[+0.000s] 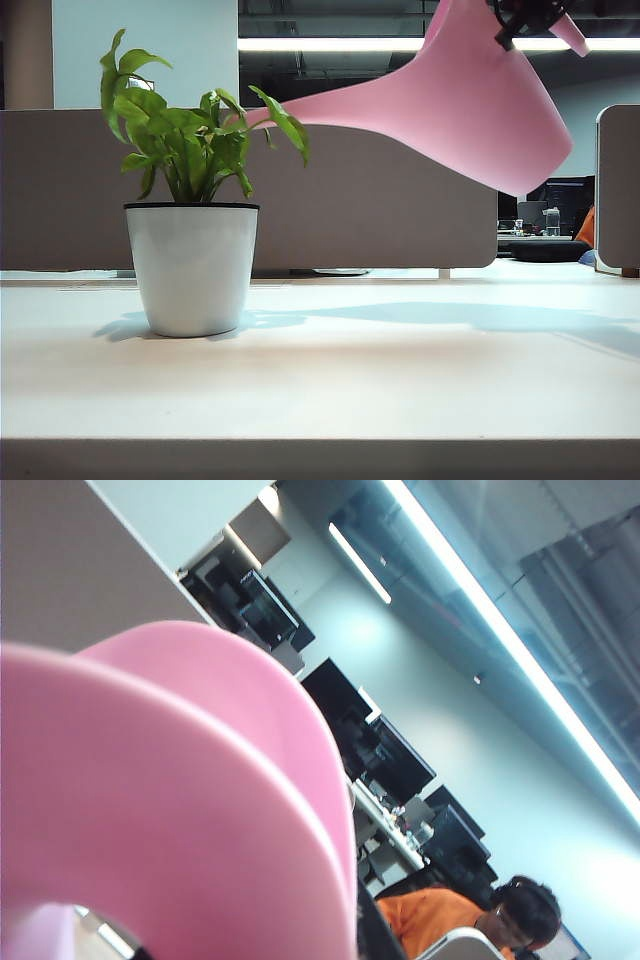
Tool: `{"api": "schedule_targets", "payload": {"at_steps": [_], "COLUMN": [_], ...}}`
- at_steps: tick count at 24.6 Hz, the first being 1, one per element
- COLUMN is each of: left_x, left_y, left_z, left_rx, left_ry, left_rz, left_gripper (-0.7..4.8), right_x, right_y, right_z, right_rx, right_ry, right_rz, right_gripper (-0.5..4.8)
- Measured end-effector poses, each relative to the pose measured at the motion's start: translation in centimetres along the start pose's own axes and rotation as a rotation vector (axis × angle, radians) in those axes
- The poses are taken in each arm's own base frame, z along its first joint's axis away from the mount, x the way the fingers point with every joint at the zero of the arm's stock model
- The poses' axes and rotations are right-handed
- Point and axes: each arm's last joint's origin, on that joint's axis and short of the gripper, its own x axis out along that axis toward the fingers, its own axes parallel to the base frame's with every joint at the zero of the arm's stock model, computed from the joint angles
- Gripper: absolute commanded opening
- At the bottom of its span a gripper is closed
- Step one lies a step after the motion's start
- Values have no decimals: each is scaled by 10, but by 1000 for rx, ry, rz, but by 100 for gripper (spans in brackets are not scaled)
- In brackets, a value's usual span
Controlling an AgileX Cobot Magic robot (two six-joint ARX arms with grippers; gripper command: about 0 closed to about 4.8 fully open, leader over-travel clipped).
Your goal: Pick up the watering can from the table, water the potted plant, and put the can back.
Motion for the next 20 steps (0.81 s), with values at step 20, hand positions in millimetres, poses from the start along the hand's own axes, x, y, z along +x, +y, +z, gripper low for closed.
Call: {"api": "schedule_targets", "payload": {"at_steps": [20], "left_x": [0], "left_y": [0], "left_z": [-1], "left_rx": [-5], "left_ry": [8], "left_rz": [-1], "left_gripper": [-5], "right_x": [-3], "right_y": [11], "right_z": [5], "right_rx": [179], "right_ry": [116], "right_rz": [7], "right_gripper": [85]}}
